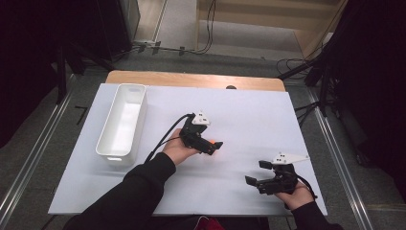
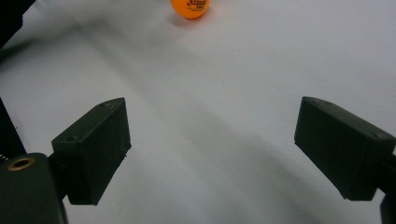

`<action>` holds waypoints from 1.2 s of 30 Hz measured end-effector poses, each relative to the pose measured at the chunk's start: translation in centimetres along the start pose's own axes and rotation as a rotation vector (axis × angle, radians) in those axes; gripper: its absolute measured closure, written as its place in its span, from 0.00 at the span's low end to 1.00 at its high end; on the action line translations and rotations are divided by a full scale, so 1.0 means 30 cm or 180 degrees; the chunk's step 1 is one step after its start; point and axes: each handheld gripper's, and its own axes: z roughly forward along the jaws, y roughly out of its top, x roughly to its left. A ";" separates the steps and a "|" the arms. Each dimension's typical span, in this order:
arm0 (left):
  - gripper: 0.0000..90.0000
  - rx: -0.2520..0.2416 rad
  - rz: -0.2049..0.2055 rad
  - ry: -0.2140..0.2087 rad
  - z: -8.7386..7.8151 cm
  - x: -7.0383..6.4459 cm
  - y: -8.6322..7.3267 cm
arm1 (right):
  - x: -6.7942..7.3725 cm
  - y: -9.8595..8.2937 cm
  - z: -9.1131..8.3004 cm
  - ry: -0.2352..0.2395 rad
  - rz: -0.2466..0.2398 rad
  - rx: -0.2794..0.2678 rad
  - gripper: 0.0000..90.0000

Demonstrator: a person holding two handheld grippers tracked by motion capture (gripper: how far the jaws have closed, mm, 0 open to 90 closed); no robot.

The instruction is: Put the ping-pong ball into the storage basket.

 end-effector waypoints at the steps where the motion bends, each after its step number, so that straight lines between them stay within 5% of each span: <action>1: 0.01 0.0007 -0.0020 -0.0009 0.000 0.003 -0.002 | 0.000 0.000 0.000 -0.0005 -0.0002 0.0002 0.10; 36: 0.01 0.0279 0.0039 0.0002 0.068 -0.005 -0.076 | 0.002 -0.002 0.002 0.0011 -0.0004 0.0041 0.10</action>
